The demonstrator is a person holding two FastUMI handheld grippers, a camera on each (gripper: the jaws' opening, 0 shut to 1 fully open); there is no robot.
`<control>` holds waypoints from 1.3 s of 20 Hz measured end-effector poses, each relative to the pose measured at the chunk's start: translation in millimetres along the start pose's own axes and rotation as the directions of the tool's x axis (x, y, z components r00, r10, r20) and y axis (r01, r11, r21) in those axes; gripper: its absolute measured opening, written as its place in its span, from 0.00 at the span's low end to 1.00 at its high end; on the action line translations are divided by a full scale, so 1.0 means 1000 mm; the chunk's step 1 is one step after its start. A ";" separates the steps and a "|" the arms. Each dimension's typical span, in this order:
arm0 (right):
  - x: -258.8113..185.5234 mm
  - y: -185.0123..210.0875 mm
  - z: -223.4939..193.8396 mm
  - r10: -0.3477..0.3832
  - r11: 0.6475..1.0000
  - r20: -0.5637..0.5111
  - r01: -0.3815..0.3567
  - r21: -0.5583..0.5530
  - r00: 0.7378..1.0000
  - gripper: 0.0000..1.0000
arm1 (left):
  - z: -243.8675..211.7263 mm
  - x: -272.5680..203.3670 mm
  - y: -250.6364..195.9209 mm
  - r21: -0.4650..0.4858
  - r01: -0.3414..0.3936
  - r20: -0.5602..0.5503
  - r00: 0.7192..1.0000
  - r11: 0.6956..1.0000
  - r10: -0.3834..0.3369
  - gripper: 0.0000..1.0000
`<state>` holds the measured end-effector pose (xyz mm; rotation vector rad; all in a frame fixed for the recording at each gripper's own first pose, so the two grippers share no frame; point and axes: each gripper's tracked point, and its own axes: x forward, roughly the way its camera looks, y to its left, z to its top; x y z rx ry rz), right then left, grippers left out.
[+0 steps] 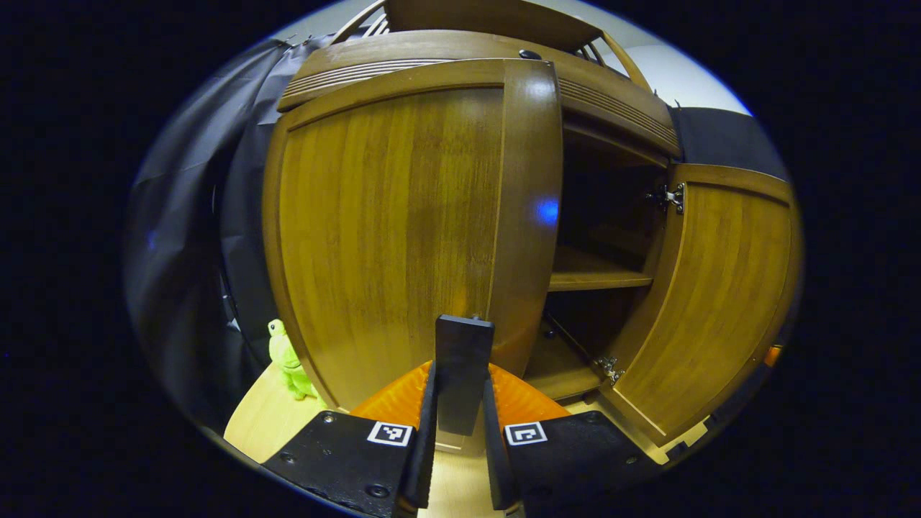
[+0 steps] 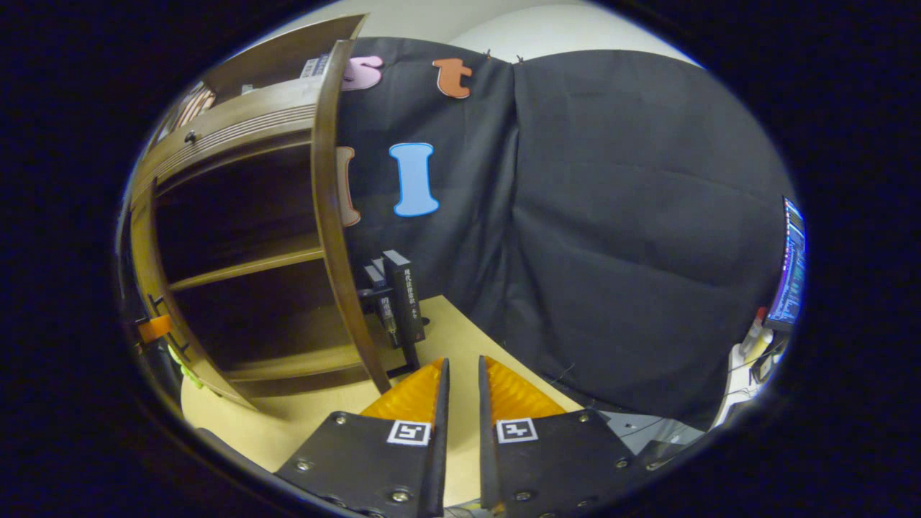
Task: Open the right door of the double-door shoe cabinet with the right hand, and open the left door with the left hand.
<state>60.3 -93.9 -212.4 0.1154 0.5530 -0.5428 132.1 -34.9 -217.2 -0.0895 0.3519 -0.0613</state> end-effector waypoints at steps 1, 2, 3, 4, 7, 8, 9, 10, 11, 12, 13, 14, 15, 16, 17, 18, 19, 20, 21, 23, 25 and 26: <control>0.004 -0.004 0.001 -0.009 1.000 -0.002 0.009 0.005 1.000 0.19 | 0.000 0.000 0.000 -0.009 -0.006 0.001 1.000 1.000 0.006 0.31; 0.006 -0.007 0.001 -0.017 1.000 -0.003 0.017 0.009 1.000 0.19 | 0.000 0.000 0.001 -0.018 -0.009 0.002 1.000 1.000 0.009 0.33; 0.007 -0.012 0.002 -0.026 1.000 -0.003 0.026 0.009 1.000 0.19 | 0.001 0.000 0.000 -0.026 -0.011 0.003 1.000 1.000 0.011 0.33; 0.009 -0.015 0.003 -0.035 0.999 -0.003 0.035 0.004 0.999 0.19 | 0.002 0.001 0.000 -0.033 -0.013 0.004 1.000 0.999 0.014 0.33; 0.016 -0.023 0.009 -0.055 0.998 0.003 0.055 -0.005 0.999 0.19 | 0.004 0.002 0.001 -0.046 -0.024 0.009 1.000 0.999 0.025 0.30; 0.019 -0.024 0.012 -0.060 0.998 0.007 0.060 -0.005 0.998 0.19 | 0.007 0.000 0.002 -0.053 -0.032 0.008 0.999 0.998 0.032 0.33; 0.022 -0.024 0.013 -0.063 0.998 0.011 0.063 -0.006 0.998 0.19 | 0.012 -0.004 0.006 -0.061 -0.039 0.007 0.999 0.997 0.040 0.33; 0.024 -0.025 0.015 -0.066 0.998 0.015 0.066 -0.007 0.998 0.19 | 0.017 -0.006 0.010 -0.068 -0.048 0.005 0.999 0.997 0.048 0.33; 0.026 -0.024 0.016 -0.066 0.998 0.018 0.066 -0.007 0.998 0.19 | 0.026 -0.010 0.011 -0.073 -0.053 0.004 0.999 0.996 0.053 0.30; 0.027 -0.022 0.018 -0.064 0.998 0.020 0.064 -0.007 0.998 0.19 | 0.031 -0.013 0.013 -0.068 -0.055 0.004 0.998 0.996 0.055 0.32; 0.029 -0.019 0.017 -0.060 0.998 0.019 0.061 -0.007 0.998 0.19 | 0.036 -0.016 0.016 -0.064 -0.056 0.003 0.998 0.996 0.056 0.32; 0.031 -0.016 0.017 -0.056 0.998 0.017 0.057 -0.010 0.998 0.22 | 0.041 -0.019 0.016 -0.066 -0.060 0.004 0.998 0.996 0.061 0.31; 0.034 -0.013 0.015 -0.052 0.999 0.014 0.053 -0.015 0.999 0.22 | 0.044 -0.017 0.014 -0.069 -0.066 0.001 0.998 0.995 0.066 0.31; 0.034 -0.010 0.015 -0.051 0.999 0.012 0.051 -0.019 0.999 0.19 | 0.050 -0.016 0.012 -0.076 -0.070 -0.001 0.998 0.995 0.070 0.33; 0.037 -0.006 0.012 -0.048 0.999 0.007 0.048 -0.020 0.999 0.22 | 0.054 -0.015 0.012 -0.081 -0.071 -0.001 0.997 0.994 0.071 0.31; 0.038 -0.002 0.010 -0.042 0.999 0.002 0.043 -0.021 0.999 0.22 | 0.059 -0.016 0.013 -0.090 -0.069 0.000 0.998 0.994 0.070 0.33; 0.040 0.001 0.007 -0.041 0.999 -0.004 0.041 -0.026 0.999 0.19 | 0.060 -0.019 0.018 -0.095 -0.069 0.001 0.998 0.993 0.069 0.31; 0.042 0.004 0.005 -0.040 0.999 -0.009 0.040 -0.032 0.999 0.22 | 0.062 -0.021 0.021 -0.098 -0.070 0.001 0.998 0.993 0.070 0.31; 0.042 0.007 0.002 -0.038 0.999 -0.014 0.038 -0.034 0.999 0.19 | 0.058 -0.022 0.020 -0.097 -0.071 0.003 0.997 0.993 0.071 0.30; 0.047 0.011 0.000 -0.034 0.999 -0.023 0.033 -0.029 0.999 0.19 | 0.058 -0.022 0.020 -0.090 -0.075 0.004 0.997 0.993 0.075 0.32; 0.051 0.013 -0.003 -0.033 0.999 -0.032 0.032 -0.024 0.999 0.19 | 0.060 -0.022 0.021 -0.083 -0.087 0.005 0.996 0.993 0.087 0.32; 0.052 0.014 -0.002 -0.033 0.999 -0.035 0.032 -0.023 0.999 0.19 | 0.060 -0.022 0.022 -0.083 -0.094 0.005 0.996 0.992 0.094 0.32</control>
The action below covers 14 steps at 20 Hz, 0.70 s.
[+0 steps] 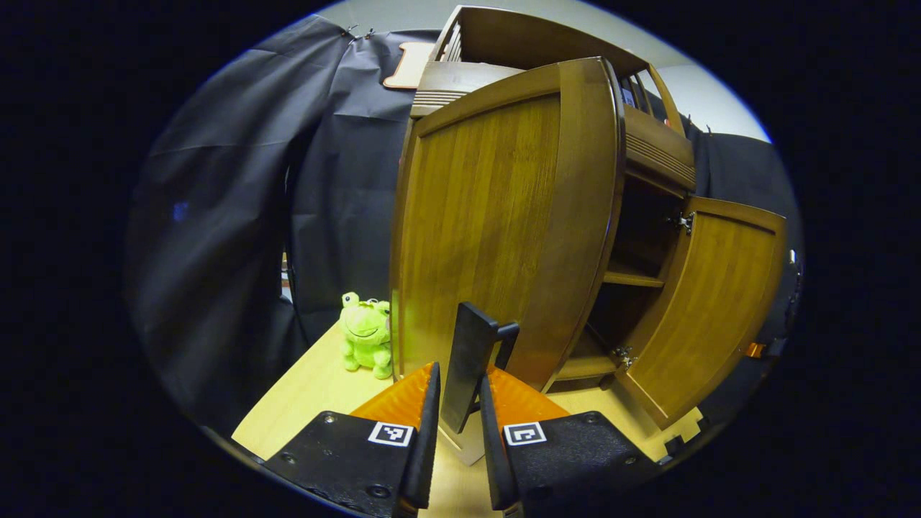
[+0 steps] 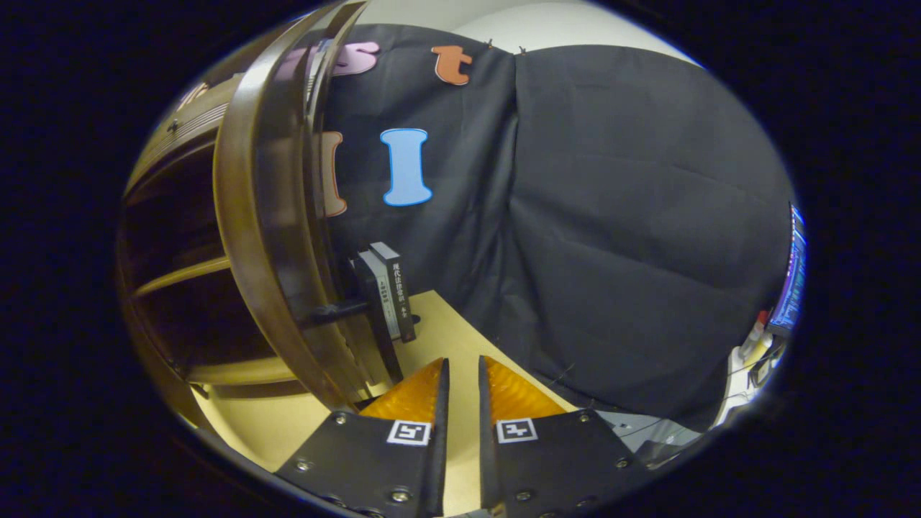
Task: Open the right door of the double-door shoe cabinet with the right hand, and open the left door with the left hand.
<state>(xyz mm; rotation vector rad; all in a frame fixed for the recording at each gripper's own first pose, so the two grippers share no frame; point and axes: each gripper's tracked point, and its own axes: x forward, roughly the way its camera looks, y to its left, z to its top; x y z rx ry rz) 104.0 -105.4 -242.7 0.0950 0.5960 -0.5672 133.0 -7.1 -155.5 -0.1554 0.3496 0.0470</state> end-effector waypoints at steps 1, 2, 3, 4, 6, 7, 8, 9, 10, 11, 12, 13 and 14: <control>0.001 0.000 -0.002 0.000 1.000 -0.003 0.000 0.001 1.000 0.19 | 0.000 0.000 0.001 -0.006 -0.006 0.000 1.000 1.000 0.006 0.29; 0.002 0.001 -0.001 0.001 1.000 -0.006 -0.001 0.001 1.000 0.19 | 0.000 0.000 0.001 -0.013 -0.009 -0.003 1.000 1.000 0.009 0.32; 0.003 0.003 -0.003 0.001 1.000 -0.007 -0.001 -0.001 1.000 0.19 | -0.002 0.000 0.002 -0.021 -0.013 -0.005 1.000 1.000 0.013 0.32; 0.004 0.002 -0.004 -0.001 1.000 -0.010 0.001 -0.006 1.000 0.19 | -0.002 0.000 0.003 -0.025 -0.018 -0.005 1.000 1.000 0.018 0.29; 0.008 0.001 -0.006 -0.007 1.000 -0.013 0.007 -0.010 1.000 0.18 | -0.002 -0.002 0.006 -0.025 -0.042 -0.004 0.999 0.999 0.042 0.32; 0.005 0.001 -0.007 -0.008 1.000 -0.018 0.008 -0.006 1.000 0.18 | -0.003 -0.002 0.008 -0.024 -0.052 -0.005 0.999 0.998 0.052 0.32; 0.006 0.001 -0.008 -0.010 1.000 -0.020 0.010 0.000 1.000 0.18 | -0.003 -0.002 0.010 -0.024 -0.062 -0.006 0.998 0.998 0.061 0.31; 0.007 0.000 -0.009 -0.012 1.000 -0.021 0.012 0.005 1.000 0.18 | -0.002 -0.009 0.016 -0.014 -0.084 -0.002 0.996 0.996 0.084 0.27; 0.006 -0.001 -0.008 -0.014 1.000 -0.020 0.014 0.008 1.000 0.18 | -0.003 -0.001 0.020 -0.011 -0.092 -0.002 0.996 0.996 0.092 0.25; 0.007 -0.001 -0.010 -0.018 1.000 -0.020 0.018 0.007 1.000 0.18 | -0.002 -0.005 0.020 -0.014 -0.101 0.001 0.995 0.995 0.101 0.35; 0.007 -0.002 -0.010 -0.021 1.000 -0.021 0.021 0.005 1.000 0.18 | -0.002 -0.005 0.021 -0.020 -0.111 0.002 0.994 0.994 0.111 0.27; 0.008 -0.002 -0.011 -0.023 1.000 -0.024 0.023 0.003 0.999 0.18 | -0.003 -0.006 0.022 -0.026 -0.121 0.001 0.993 0.992 0.121 0.27; 0.008 -0.003 -0.011 -0.025 1.000 -0.026 0.025 0.003 0.999 0.18 | -0.002 -0.007 0.023 -0.033 -0.131 0.001 0.991 0.991 0.131 0.27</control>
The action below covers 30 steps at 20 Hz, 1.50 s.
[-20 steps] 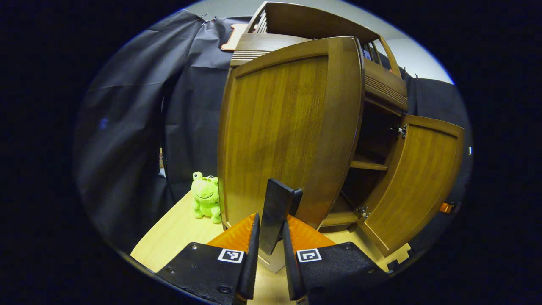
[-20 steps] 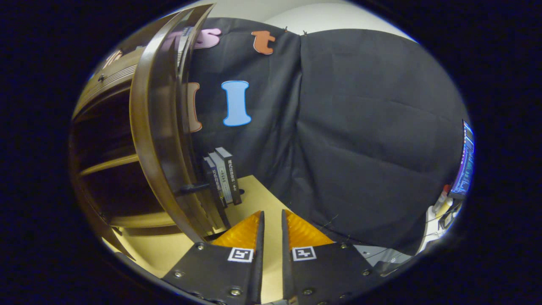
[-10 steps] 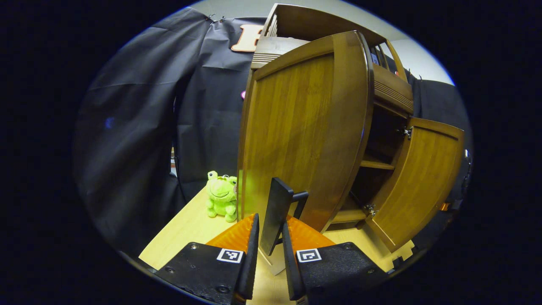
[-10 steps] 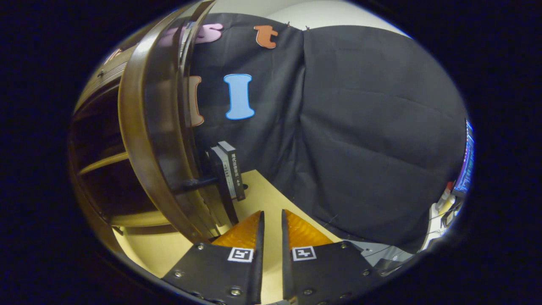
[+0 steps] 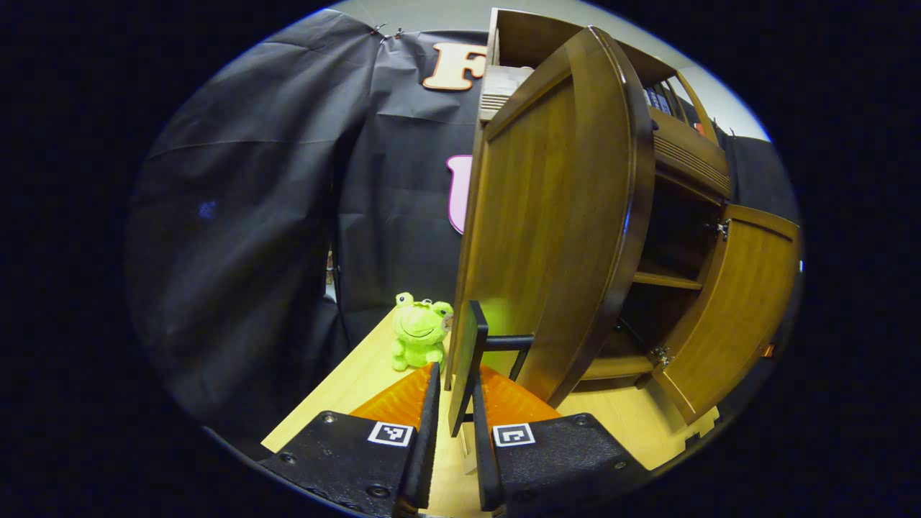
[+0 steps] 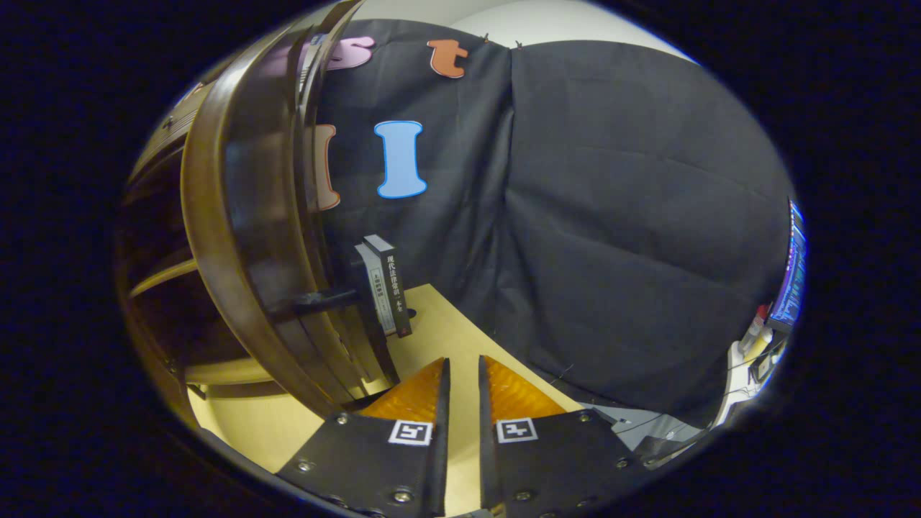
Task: Open the right door of the double-door shoe cabinet with the right hand, and open the left door with the left hand.
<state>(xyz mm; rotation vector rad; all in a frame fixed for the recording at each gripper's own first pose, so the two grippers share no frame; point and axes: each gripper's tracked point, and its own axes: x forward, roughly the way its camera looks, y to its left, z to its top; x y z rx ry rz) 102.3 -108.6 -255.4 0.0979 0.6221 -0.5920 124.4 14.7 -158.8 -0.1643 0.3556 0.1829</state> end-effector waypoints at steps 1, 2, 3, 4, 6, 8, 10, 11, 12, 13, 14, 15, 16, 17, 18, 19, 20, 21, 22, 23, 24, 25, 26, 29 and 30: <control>0.001 -0.001 0.000 -0.003 1.000 -0.001 0.003 0.001 1.000 0.18 | 0.000 0.000 0.001 -0.003 -0.006 0.001 1.000 1.000 0.006 0.27; 0.002 -0.001 0.000 -0.006 1.000 -0.001 0.006 0.003 1.000 0.18 | 0.000 0.000 0.000 -0.002 -0.006 0.000 1.000 1.000 0.006 0.27; 0.003 -0.002 0.000 -0.008 1.000 -0.001 0.008 0.005 1.000 0.18 | 0.000 -0.001 0.001 0.003 -0.005 0.000 1.000 1.000 0.005 0.27; 0.004 -0.002 0.002 -0.010 1.000 -0.001 0.010 0.009 1.000 0.18 | 0.000 -0.001 0.002 0.012 -0.004 -0.002 1.000 1.000 0.004 0.27; 0.004 -0.002 0.005 -0.014 1.000 0.003 0.014 0.015 1.000 0.18 | 0.000 -0.001 0.006 0.020 -0.003 -0.002 1.000 1.000 0.003 0.27; 0.007 -0.002 0.007 -0.018 1.000 0.010 0.018 0.016 1.000 0.18 | 0.001 -0.001 0.005 0.007 -0.003 0.004 1.000 1.000 0.002 0.27; 0.009 -0.001 0.008 -0.020 1.000 0.012 0.020 0.011 1.000 0.18 | 0.001 0.000 0.004 -0.016 -0.014 0.009 1.000 1.000 0.014 0.27; 0.009 -0.002 0.008 -0.021 1.000 0.012 0.020 0.011 1.000 0.18 | 0.002 -0.001 0.004 -0.026 -0.024 0.010 1.000 0.999 0.024 0.27; 0.009 -0.002 0.009 -0.022 1.000 0.011 0.022 0.011 1.000 0.18 | 0.002 -0.001 0.005 -0.035 -0.034 0.014 0.999 0.999 0.035 0.27; 0.010 -0.002 0.008 -0.023 1.000 0.010 0.023 0.012 1.000 0.18 | 0.003 -0.002 0.006 -0.043 -0.046 0.016 0.999 0.998 0.046 0.27; 0.010 -0.001 0.007 -0.024 1.000 0.009 0.023 0.012 1.000 0.18 | 0.004 -0.002 0.008 -0.049 -0.060 0.017 0.998 0.997 0.061 0.27; 0.011 -0.002 0.006 -0.024 1.000 0.007 0.024 0.012 1.000 0.18 | 0.004 -0.002 0.010 -0.054 -0.078 0.020 0.997 0.996 0.079 0.27; 0.011 -0.001 0.007 -0.025 1.000 0.006 0.025 0.011 1.000 0.18 | 0.005 -0.003 0.013 -0.057 -0.095 0.024 0.995 0.994 0.096 0.27; 0.012 -0.002 0.006 -0.024 1.000 0.006 0.024 0.010 1.000 0.18 | 0.005 -0.003 0.016 -0.062 -0.112 0.026 0.993 0.992 0.114 0.27; 0.012 -0.001 0.007 -0.022 1.000 0.005 0.022 0.008 1.000 0.18 | 0.006 -0.004 0.017 -0.071 -0.122 0.028 0.992 0.990 0.124 0.27; 0.012 -0.001 0.007 -0.020 1.000 0.005 0.020 0.008 1.000 0.18 | 0.005 -0.003 0.016 -0.090 -0.121 0.031 0.992 0.989 0.124 0.27; 0.012 -0.001 0.007 -0.019 1.000 0.005 0.019 0.007 1.000 0.18 | 0.007 -0.003 0.011 -0.113 -0.113 0.036 0.992 0.987 0.118 0.27; 0.011 -0.001 0.007 -0.018 1.000 0.005 0.018 0.007 1.000 0.18 | 0.008 -0.002 0.007 -0.135 -0.105 0.038 0.993 0.985 0.111 0.27; 0.012 0.000 0.007 -0.016 1.000 0.006 0.016 0.007 1.000 0.18 | 0.009 -0.002 0.005 -0.147 -0.105 0.039 0.993 0.983 0.112 0.27; 0.010 -0.001 0.006 -0.013 1.000 0.005 0.013 0.009 1.000 0.18 | 0.009 -0.004 0.008 -0.149 -0.111 0.040 0.992 0.983 0.118 0.27; 0.010 -0.001 0.007 -0.011 1.000 0.005 0.011 0.009 1.000 0.18 | 0.009 -0.004 0.009 -0.147 -0.115 0.041 0.992 0.982 0.122 0.27; 0.010 0.000 0.006 -0.008 1.000 0.006 0.008 0.007 1.000 0.18 | 0.009 -0.004 0.009 -0.146 -0.115 0.042 0.992 0.983 0.123 0.27; 0.010 0.000 0.007 -0.006 1.000 0.008 0.005 0.004 1.000 0.18 | 0.009 -0.004 0.009 -0.147 -0.114 0.044 0.992 0.983 0.121 0.27; 0.005 -0.003 0.007 -0.006 1.000 0.021 0.006 -0.015 1.000 0.18 | 0.012 -0.004 0.009 -0.131 -0.115 0.055 0.991 0.985 0.123 0.27; 0.001 -0.004 0.008 -0.010 1.000 0.026 0.011 -0.029 1.000 0.18 | 0.014 -0.004 0.010 -0.119 -0.115 0.062 0.990 0.986 0.123 0.27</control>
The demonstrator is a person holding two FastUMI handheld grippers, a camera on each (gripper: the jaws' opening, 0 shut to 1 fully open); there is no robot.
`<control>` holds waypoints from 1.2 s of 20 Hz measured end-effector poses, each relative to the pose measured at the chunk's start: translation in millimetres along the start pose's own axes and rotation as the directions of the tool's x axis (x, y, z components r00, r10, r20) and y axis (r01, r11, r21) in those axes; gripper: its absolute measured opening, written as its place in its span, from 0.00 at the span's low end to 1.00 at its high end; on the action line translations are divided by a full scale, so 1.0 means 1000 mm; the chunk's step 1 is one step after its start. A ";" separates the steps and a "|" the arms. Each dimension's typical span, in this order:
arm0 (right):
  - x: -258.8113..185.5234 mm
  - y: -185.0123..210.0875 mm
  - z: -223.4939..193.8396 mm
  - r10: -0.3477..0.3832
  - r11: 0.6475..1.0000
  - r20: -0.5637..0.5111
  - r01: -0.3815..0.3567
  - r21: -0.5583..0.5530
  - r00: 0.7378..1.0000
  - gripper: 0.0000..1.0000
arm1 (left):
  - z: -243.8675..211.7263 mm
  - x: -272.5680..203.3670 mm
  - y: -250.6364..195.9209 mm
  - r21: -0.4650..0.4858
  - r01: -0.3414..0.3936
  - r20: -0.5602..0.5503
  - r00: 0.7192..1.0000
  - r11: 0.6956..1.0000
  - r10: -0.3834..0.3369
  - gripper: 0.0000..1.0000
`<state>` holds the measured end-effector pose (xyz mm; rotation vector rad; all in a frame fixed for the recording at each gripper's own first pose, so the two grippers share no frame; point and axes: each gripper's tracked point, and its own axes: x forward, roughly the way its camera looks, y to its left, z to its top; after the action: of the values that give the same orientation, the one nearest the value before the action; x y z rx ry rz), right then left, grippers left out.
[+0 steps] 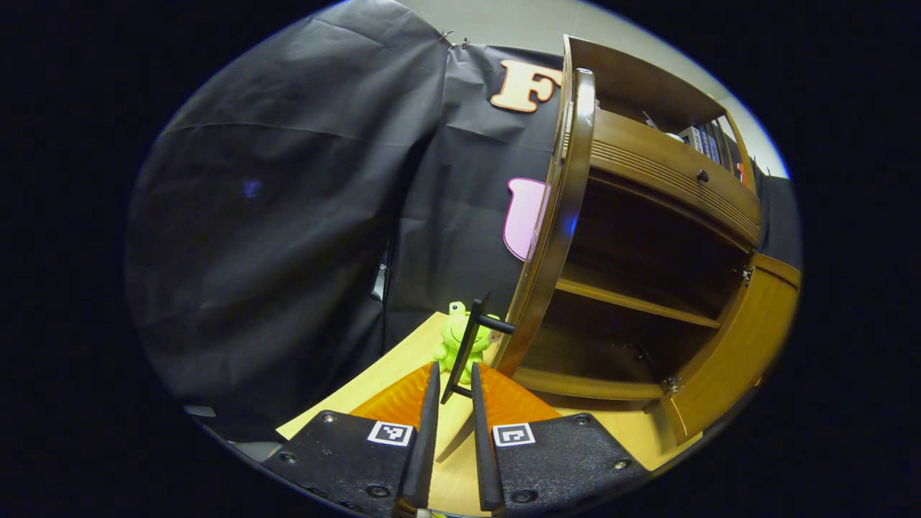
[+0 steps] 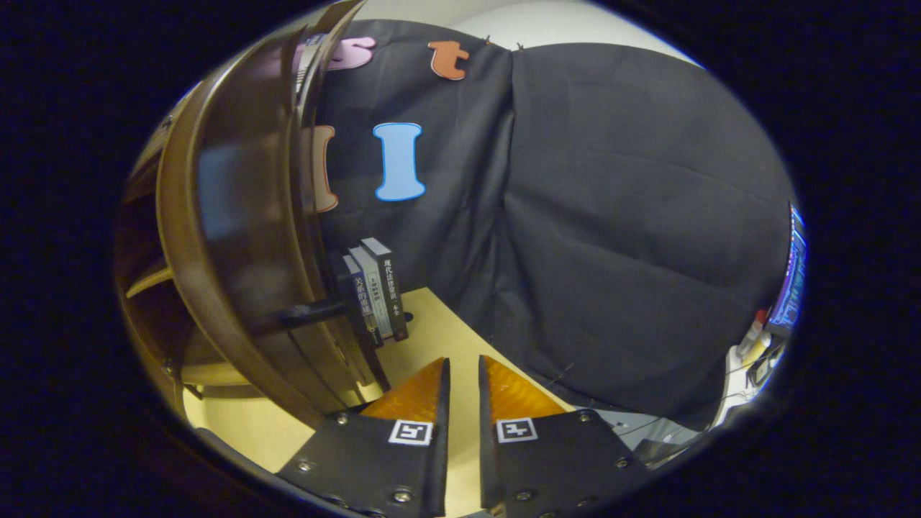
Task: Open the right door of the double-door shoe cabinet with the right hand, and open the left door with the left hand.
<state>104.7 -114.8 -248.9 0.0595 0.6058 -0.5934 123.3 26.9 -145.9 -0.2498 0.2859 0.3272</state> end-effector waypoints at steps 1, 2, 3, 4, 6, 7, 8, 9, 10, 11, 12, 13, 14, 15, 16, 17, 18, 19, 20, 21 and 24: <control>-0.004 -0.002 0.000 -0.004 1.000 0.006 0.004 -0.014 1.000 0.18 | 0.001 0.001 0.002 0.011 0.000 0.008 1.000 1.000 0.000 0.27; -0.011 -0.004 0.001 -0.011 1.000 0.015 0.011 -0.024 1.000 0.18 | 0.004 0.002 0.003 0.017 -0.003 0.016 1.000 1.000 0.002 0.27; -0.019 -0.009 0.002 -0.025 0.999 0.026 0.026 -0.027 0.999 0.15 | 0.006 0.002 0.004 0.022 -0.008 0.024 1.000 1.000 0.007 0.27; -0.028 -0.011 0.003 -0.034 0.999 0.036 0.035 -0.019 0.999 0.18 | 0.009 0.001 0.004 0.026 -0.014 0.037 0.999 1.000 0.013 0.27; -0.048 -0.010 0.001 -0.045 0.999 0.058 0.047 -0.026 0.997 0.18 | 0.018 0.002 0.005 0.043 -0.023 0.074 0.997 0.999 0.020 0.27; -0.060 -0.011 0.001 -0.050 0.997 0.072 0.054 -0.052 0.996 0.18 | 0.023 0.004 0.006 0.052 -0.023 0.092 0.996 0.998 0.018 0.27; -0.072 -0.008 0.002 -0.048 0.995 0.090 0.055 -0.084 0.995 0.18 | 0.028 0.004 0.003 0.062 -0.019 0.110 0.994 0.998 0.012 0.27; -0.086 -0.001 0.006 -0.036 0.993 0.113 0.048 -0.108 0.993 0.18 | 0.034 0.005 0.000 0.069 -0.009 0.135 0.991 0.998 0.000 0.27; -0.098 0.012 0.013 -0.003 0.992 0.138 0.020 -0.124 0.990 0.18 | 0.041 0.007 -0.005 0.079 0.005 0.162 0.987 0.997 -0.018 0.26; -0.111 0.025 0.020 0.029 0.989 0.162 -0.004 -0.148 0.986 0.18 | 0.049 0.008 -0.006 0.094 0.003 0.195 0.981 0.996 -0.021 0.26; -0.124 0.040 0.032 0.063 0.985 0.187 -0.030 -0.172 0.980 0.18 | 0.057 0.010 -0.009 0.105 0.006 0.230 0.973 0.994 -0.030 0.26; -0.131 0.052 0.044 0.106 0.980 0.213 -0.066 -0.187 0.971 0.18 | 0.065 0.013 -0.012 0.117 0.014 0.261 0.964 0.993 -0.045 0.26; -0.141 0.067 0.051 0.161 0.974 0.236 -0.116 -0.196 0.958 0.18 | 0.072 0.015 -0.017 0.130 0.026 0.288 0.956 0.991 -0.063 0.26; -0.150 0.090 0.058 0.213 0.965 0.252 -0.163 -0.204 0.944 0.18 | 0.076 0.015 -0.023 0.147 0.041 0.308 0.947 0.988 -0.086 0.26; -0.161 0.110 0.065 0.260 0.956 0.261 -0.210 -0.204 0.930 0.18 | 0.081 0.016 -0.030 0.173 0.066 0.325 0.938 0.983 -0.120 0.22; -0.170 0.126 0.071 0.307 0.946 0.269 -0.262 -0.192 0.913 0.18 | 0.084 0.016 -0.036 0.205 0.089 0.336 0.929 0.975 -0.156 0.26; -0.177 0.145 0.080 0.351 0.934 0.277 -0.313 -0.172 0.895 0.18 | 0.086 0.017 -0.043 0.239 0.113 0.340 0.921 0.964 -0.192 0.26; -0.184 0.165 0.088 0.390 0.920 0.284 -0.361 -0.150 0.876 0.18 | 0.086 0.014 -0.045 0.267 0.137 0.342 0.912 0.954 -0.227 0.22; -0.191 0.181 0.099 0.420 0.907 0.295 -0.399 -0.132 0.858 0.18 | 0.087 0.014 -0.050 0.287 0.161 0.346 0.902 0.944 -0.259 0.18; -0.198 0.193 0.110 0.445 0.895 0.310 -0.431 -0.115 0.840 0.18 | 0.089 0.015 -0.061 0.301 0.190 0.348 0.890 0.934 -0.294 0.18; -0.206 0.219 0.138 0.493 0.865 0.352 -0.491 -0.103 0.796 0.18 | 0.085 0.017 -0.085 0.331 0.272 0.327 0.865 0.903 -0.381 0.19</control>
<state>158.6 141.5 -47.0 0.0940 0.2042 -0.0815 188.6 -22.3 -55.6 0.0468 -0.1069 -0.0124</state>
